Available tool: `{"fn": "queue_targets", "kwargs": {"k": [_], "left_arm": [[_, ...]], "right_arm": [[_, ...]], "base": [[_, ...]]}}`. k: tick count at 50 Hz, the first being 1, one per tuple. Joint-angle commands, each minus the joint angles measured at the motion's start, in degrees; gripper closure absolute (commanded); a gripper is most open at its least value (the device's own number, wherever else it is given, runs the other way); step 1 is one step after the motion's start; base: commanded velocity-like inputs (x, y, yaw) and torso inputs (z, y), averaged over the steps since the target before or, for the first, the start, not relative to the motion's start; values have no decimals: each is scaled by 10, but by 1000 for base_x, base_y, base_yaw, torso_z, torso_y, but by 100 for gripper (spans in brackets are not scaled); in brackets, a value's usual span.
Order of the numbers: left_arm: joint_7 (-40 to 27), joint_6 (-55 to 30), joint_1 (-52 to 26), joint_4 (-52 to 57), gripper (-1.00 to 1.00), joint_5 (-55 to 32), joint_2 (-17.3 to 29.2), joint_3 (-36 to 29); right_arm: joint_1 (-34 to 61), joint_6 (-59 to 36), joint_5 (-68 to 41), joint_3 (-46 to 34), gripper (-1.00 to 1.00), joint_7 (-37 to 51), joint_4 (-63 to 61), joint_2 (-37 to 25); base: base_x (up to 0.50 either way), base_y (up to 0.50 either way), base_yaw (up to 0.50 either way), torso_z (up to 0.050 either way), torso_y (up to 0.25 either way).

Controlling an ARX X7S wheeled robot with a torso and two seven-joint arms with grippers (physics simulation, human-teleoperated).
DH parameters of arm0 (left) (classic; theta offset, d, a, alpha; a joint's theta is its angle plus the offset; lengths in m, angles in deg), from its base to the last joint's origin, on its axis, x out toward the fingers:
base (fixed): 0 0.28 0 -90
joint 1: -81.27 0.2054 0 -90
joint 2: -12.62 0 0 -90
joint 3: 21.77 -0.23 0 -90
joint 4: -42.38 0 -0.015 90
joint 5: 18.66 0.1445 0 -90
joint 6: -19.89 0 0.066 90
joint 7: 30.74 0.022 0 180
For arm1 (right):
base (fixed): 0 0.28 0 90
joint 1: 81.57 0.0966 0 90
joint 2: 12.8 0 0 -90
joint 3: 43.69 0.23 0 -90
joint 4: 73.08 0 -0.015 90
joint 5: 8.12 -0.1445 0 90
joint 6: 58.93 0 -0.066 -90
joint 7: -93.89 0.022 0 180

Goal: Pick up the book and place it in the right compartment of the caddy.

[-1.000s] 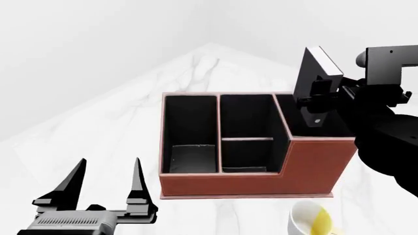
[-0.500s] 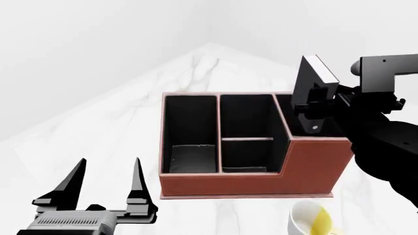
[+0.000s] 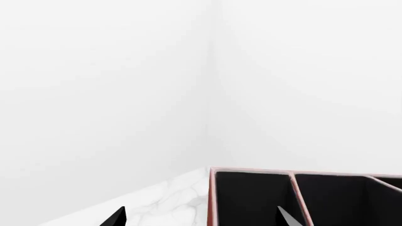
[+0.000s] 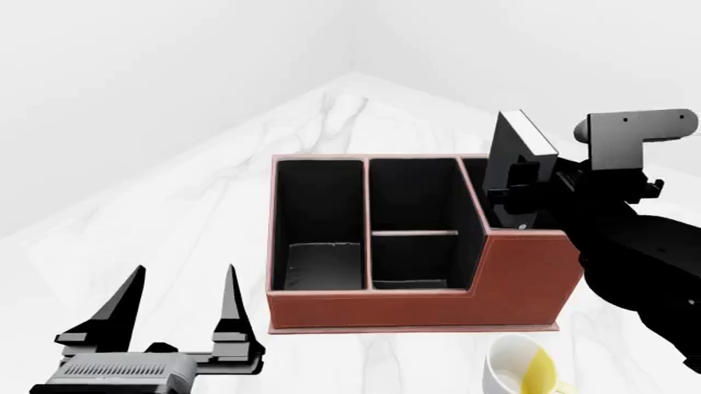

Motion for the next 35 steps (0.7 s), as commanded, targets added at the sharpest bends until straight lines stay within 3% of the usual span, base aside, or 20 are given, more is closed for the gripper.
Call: {"fn": "queue_targets", "kwargs": {"k": [1, 35], "left_arm": [[-2, 0, 0, 1, -100, -1, 2, -1], [-6, 0, -2, 0, -100, -1, 5, -5]], "right_arm": [[1, 6, 38, 7, 100, -10, 7, 2], [-34, 43, 55, 4, 100, -27, 43, 12]], "base": [[0, 0, 0, 0, 10], [0, 0, 0, 0, 2]]}}
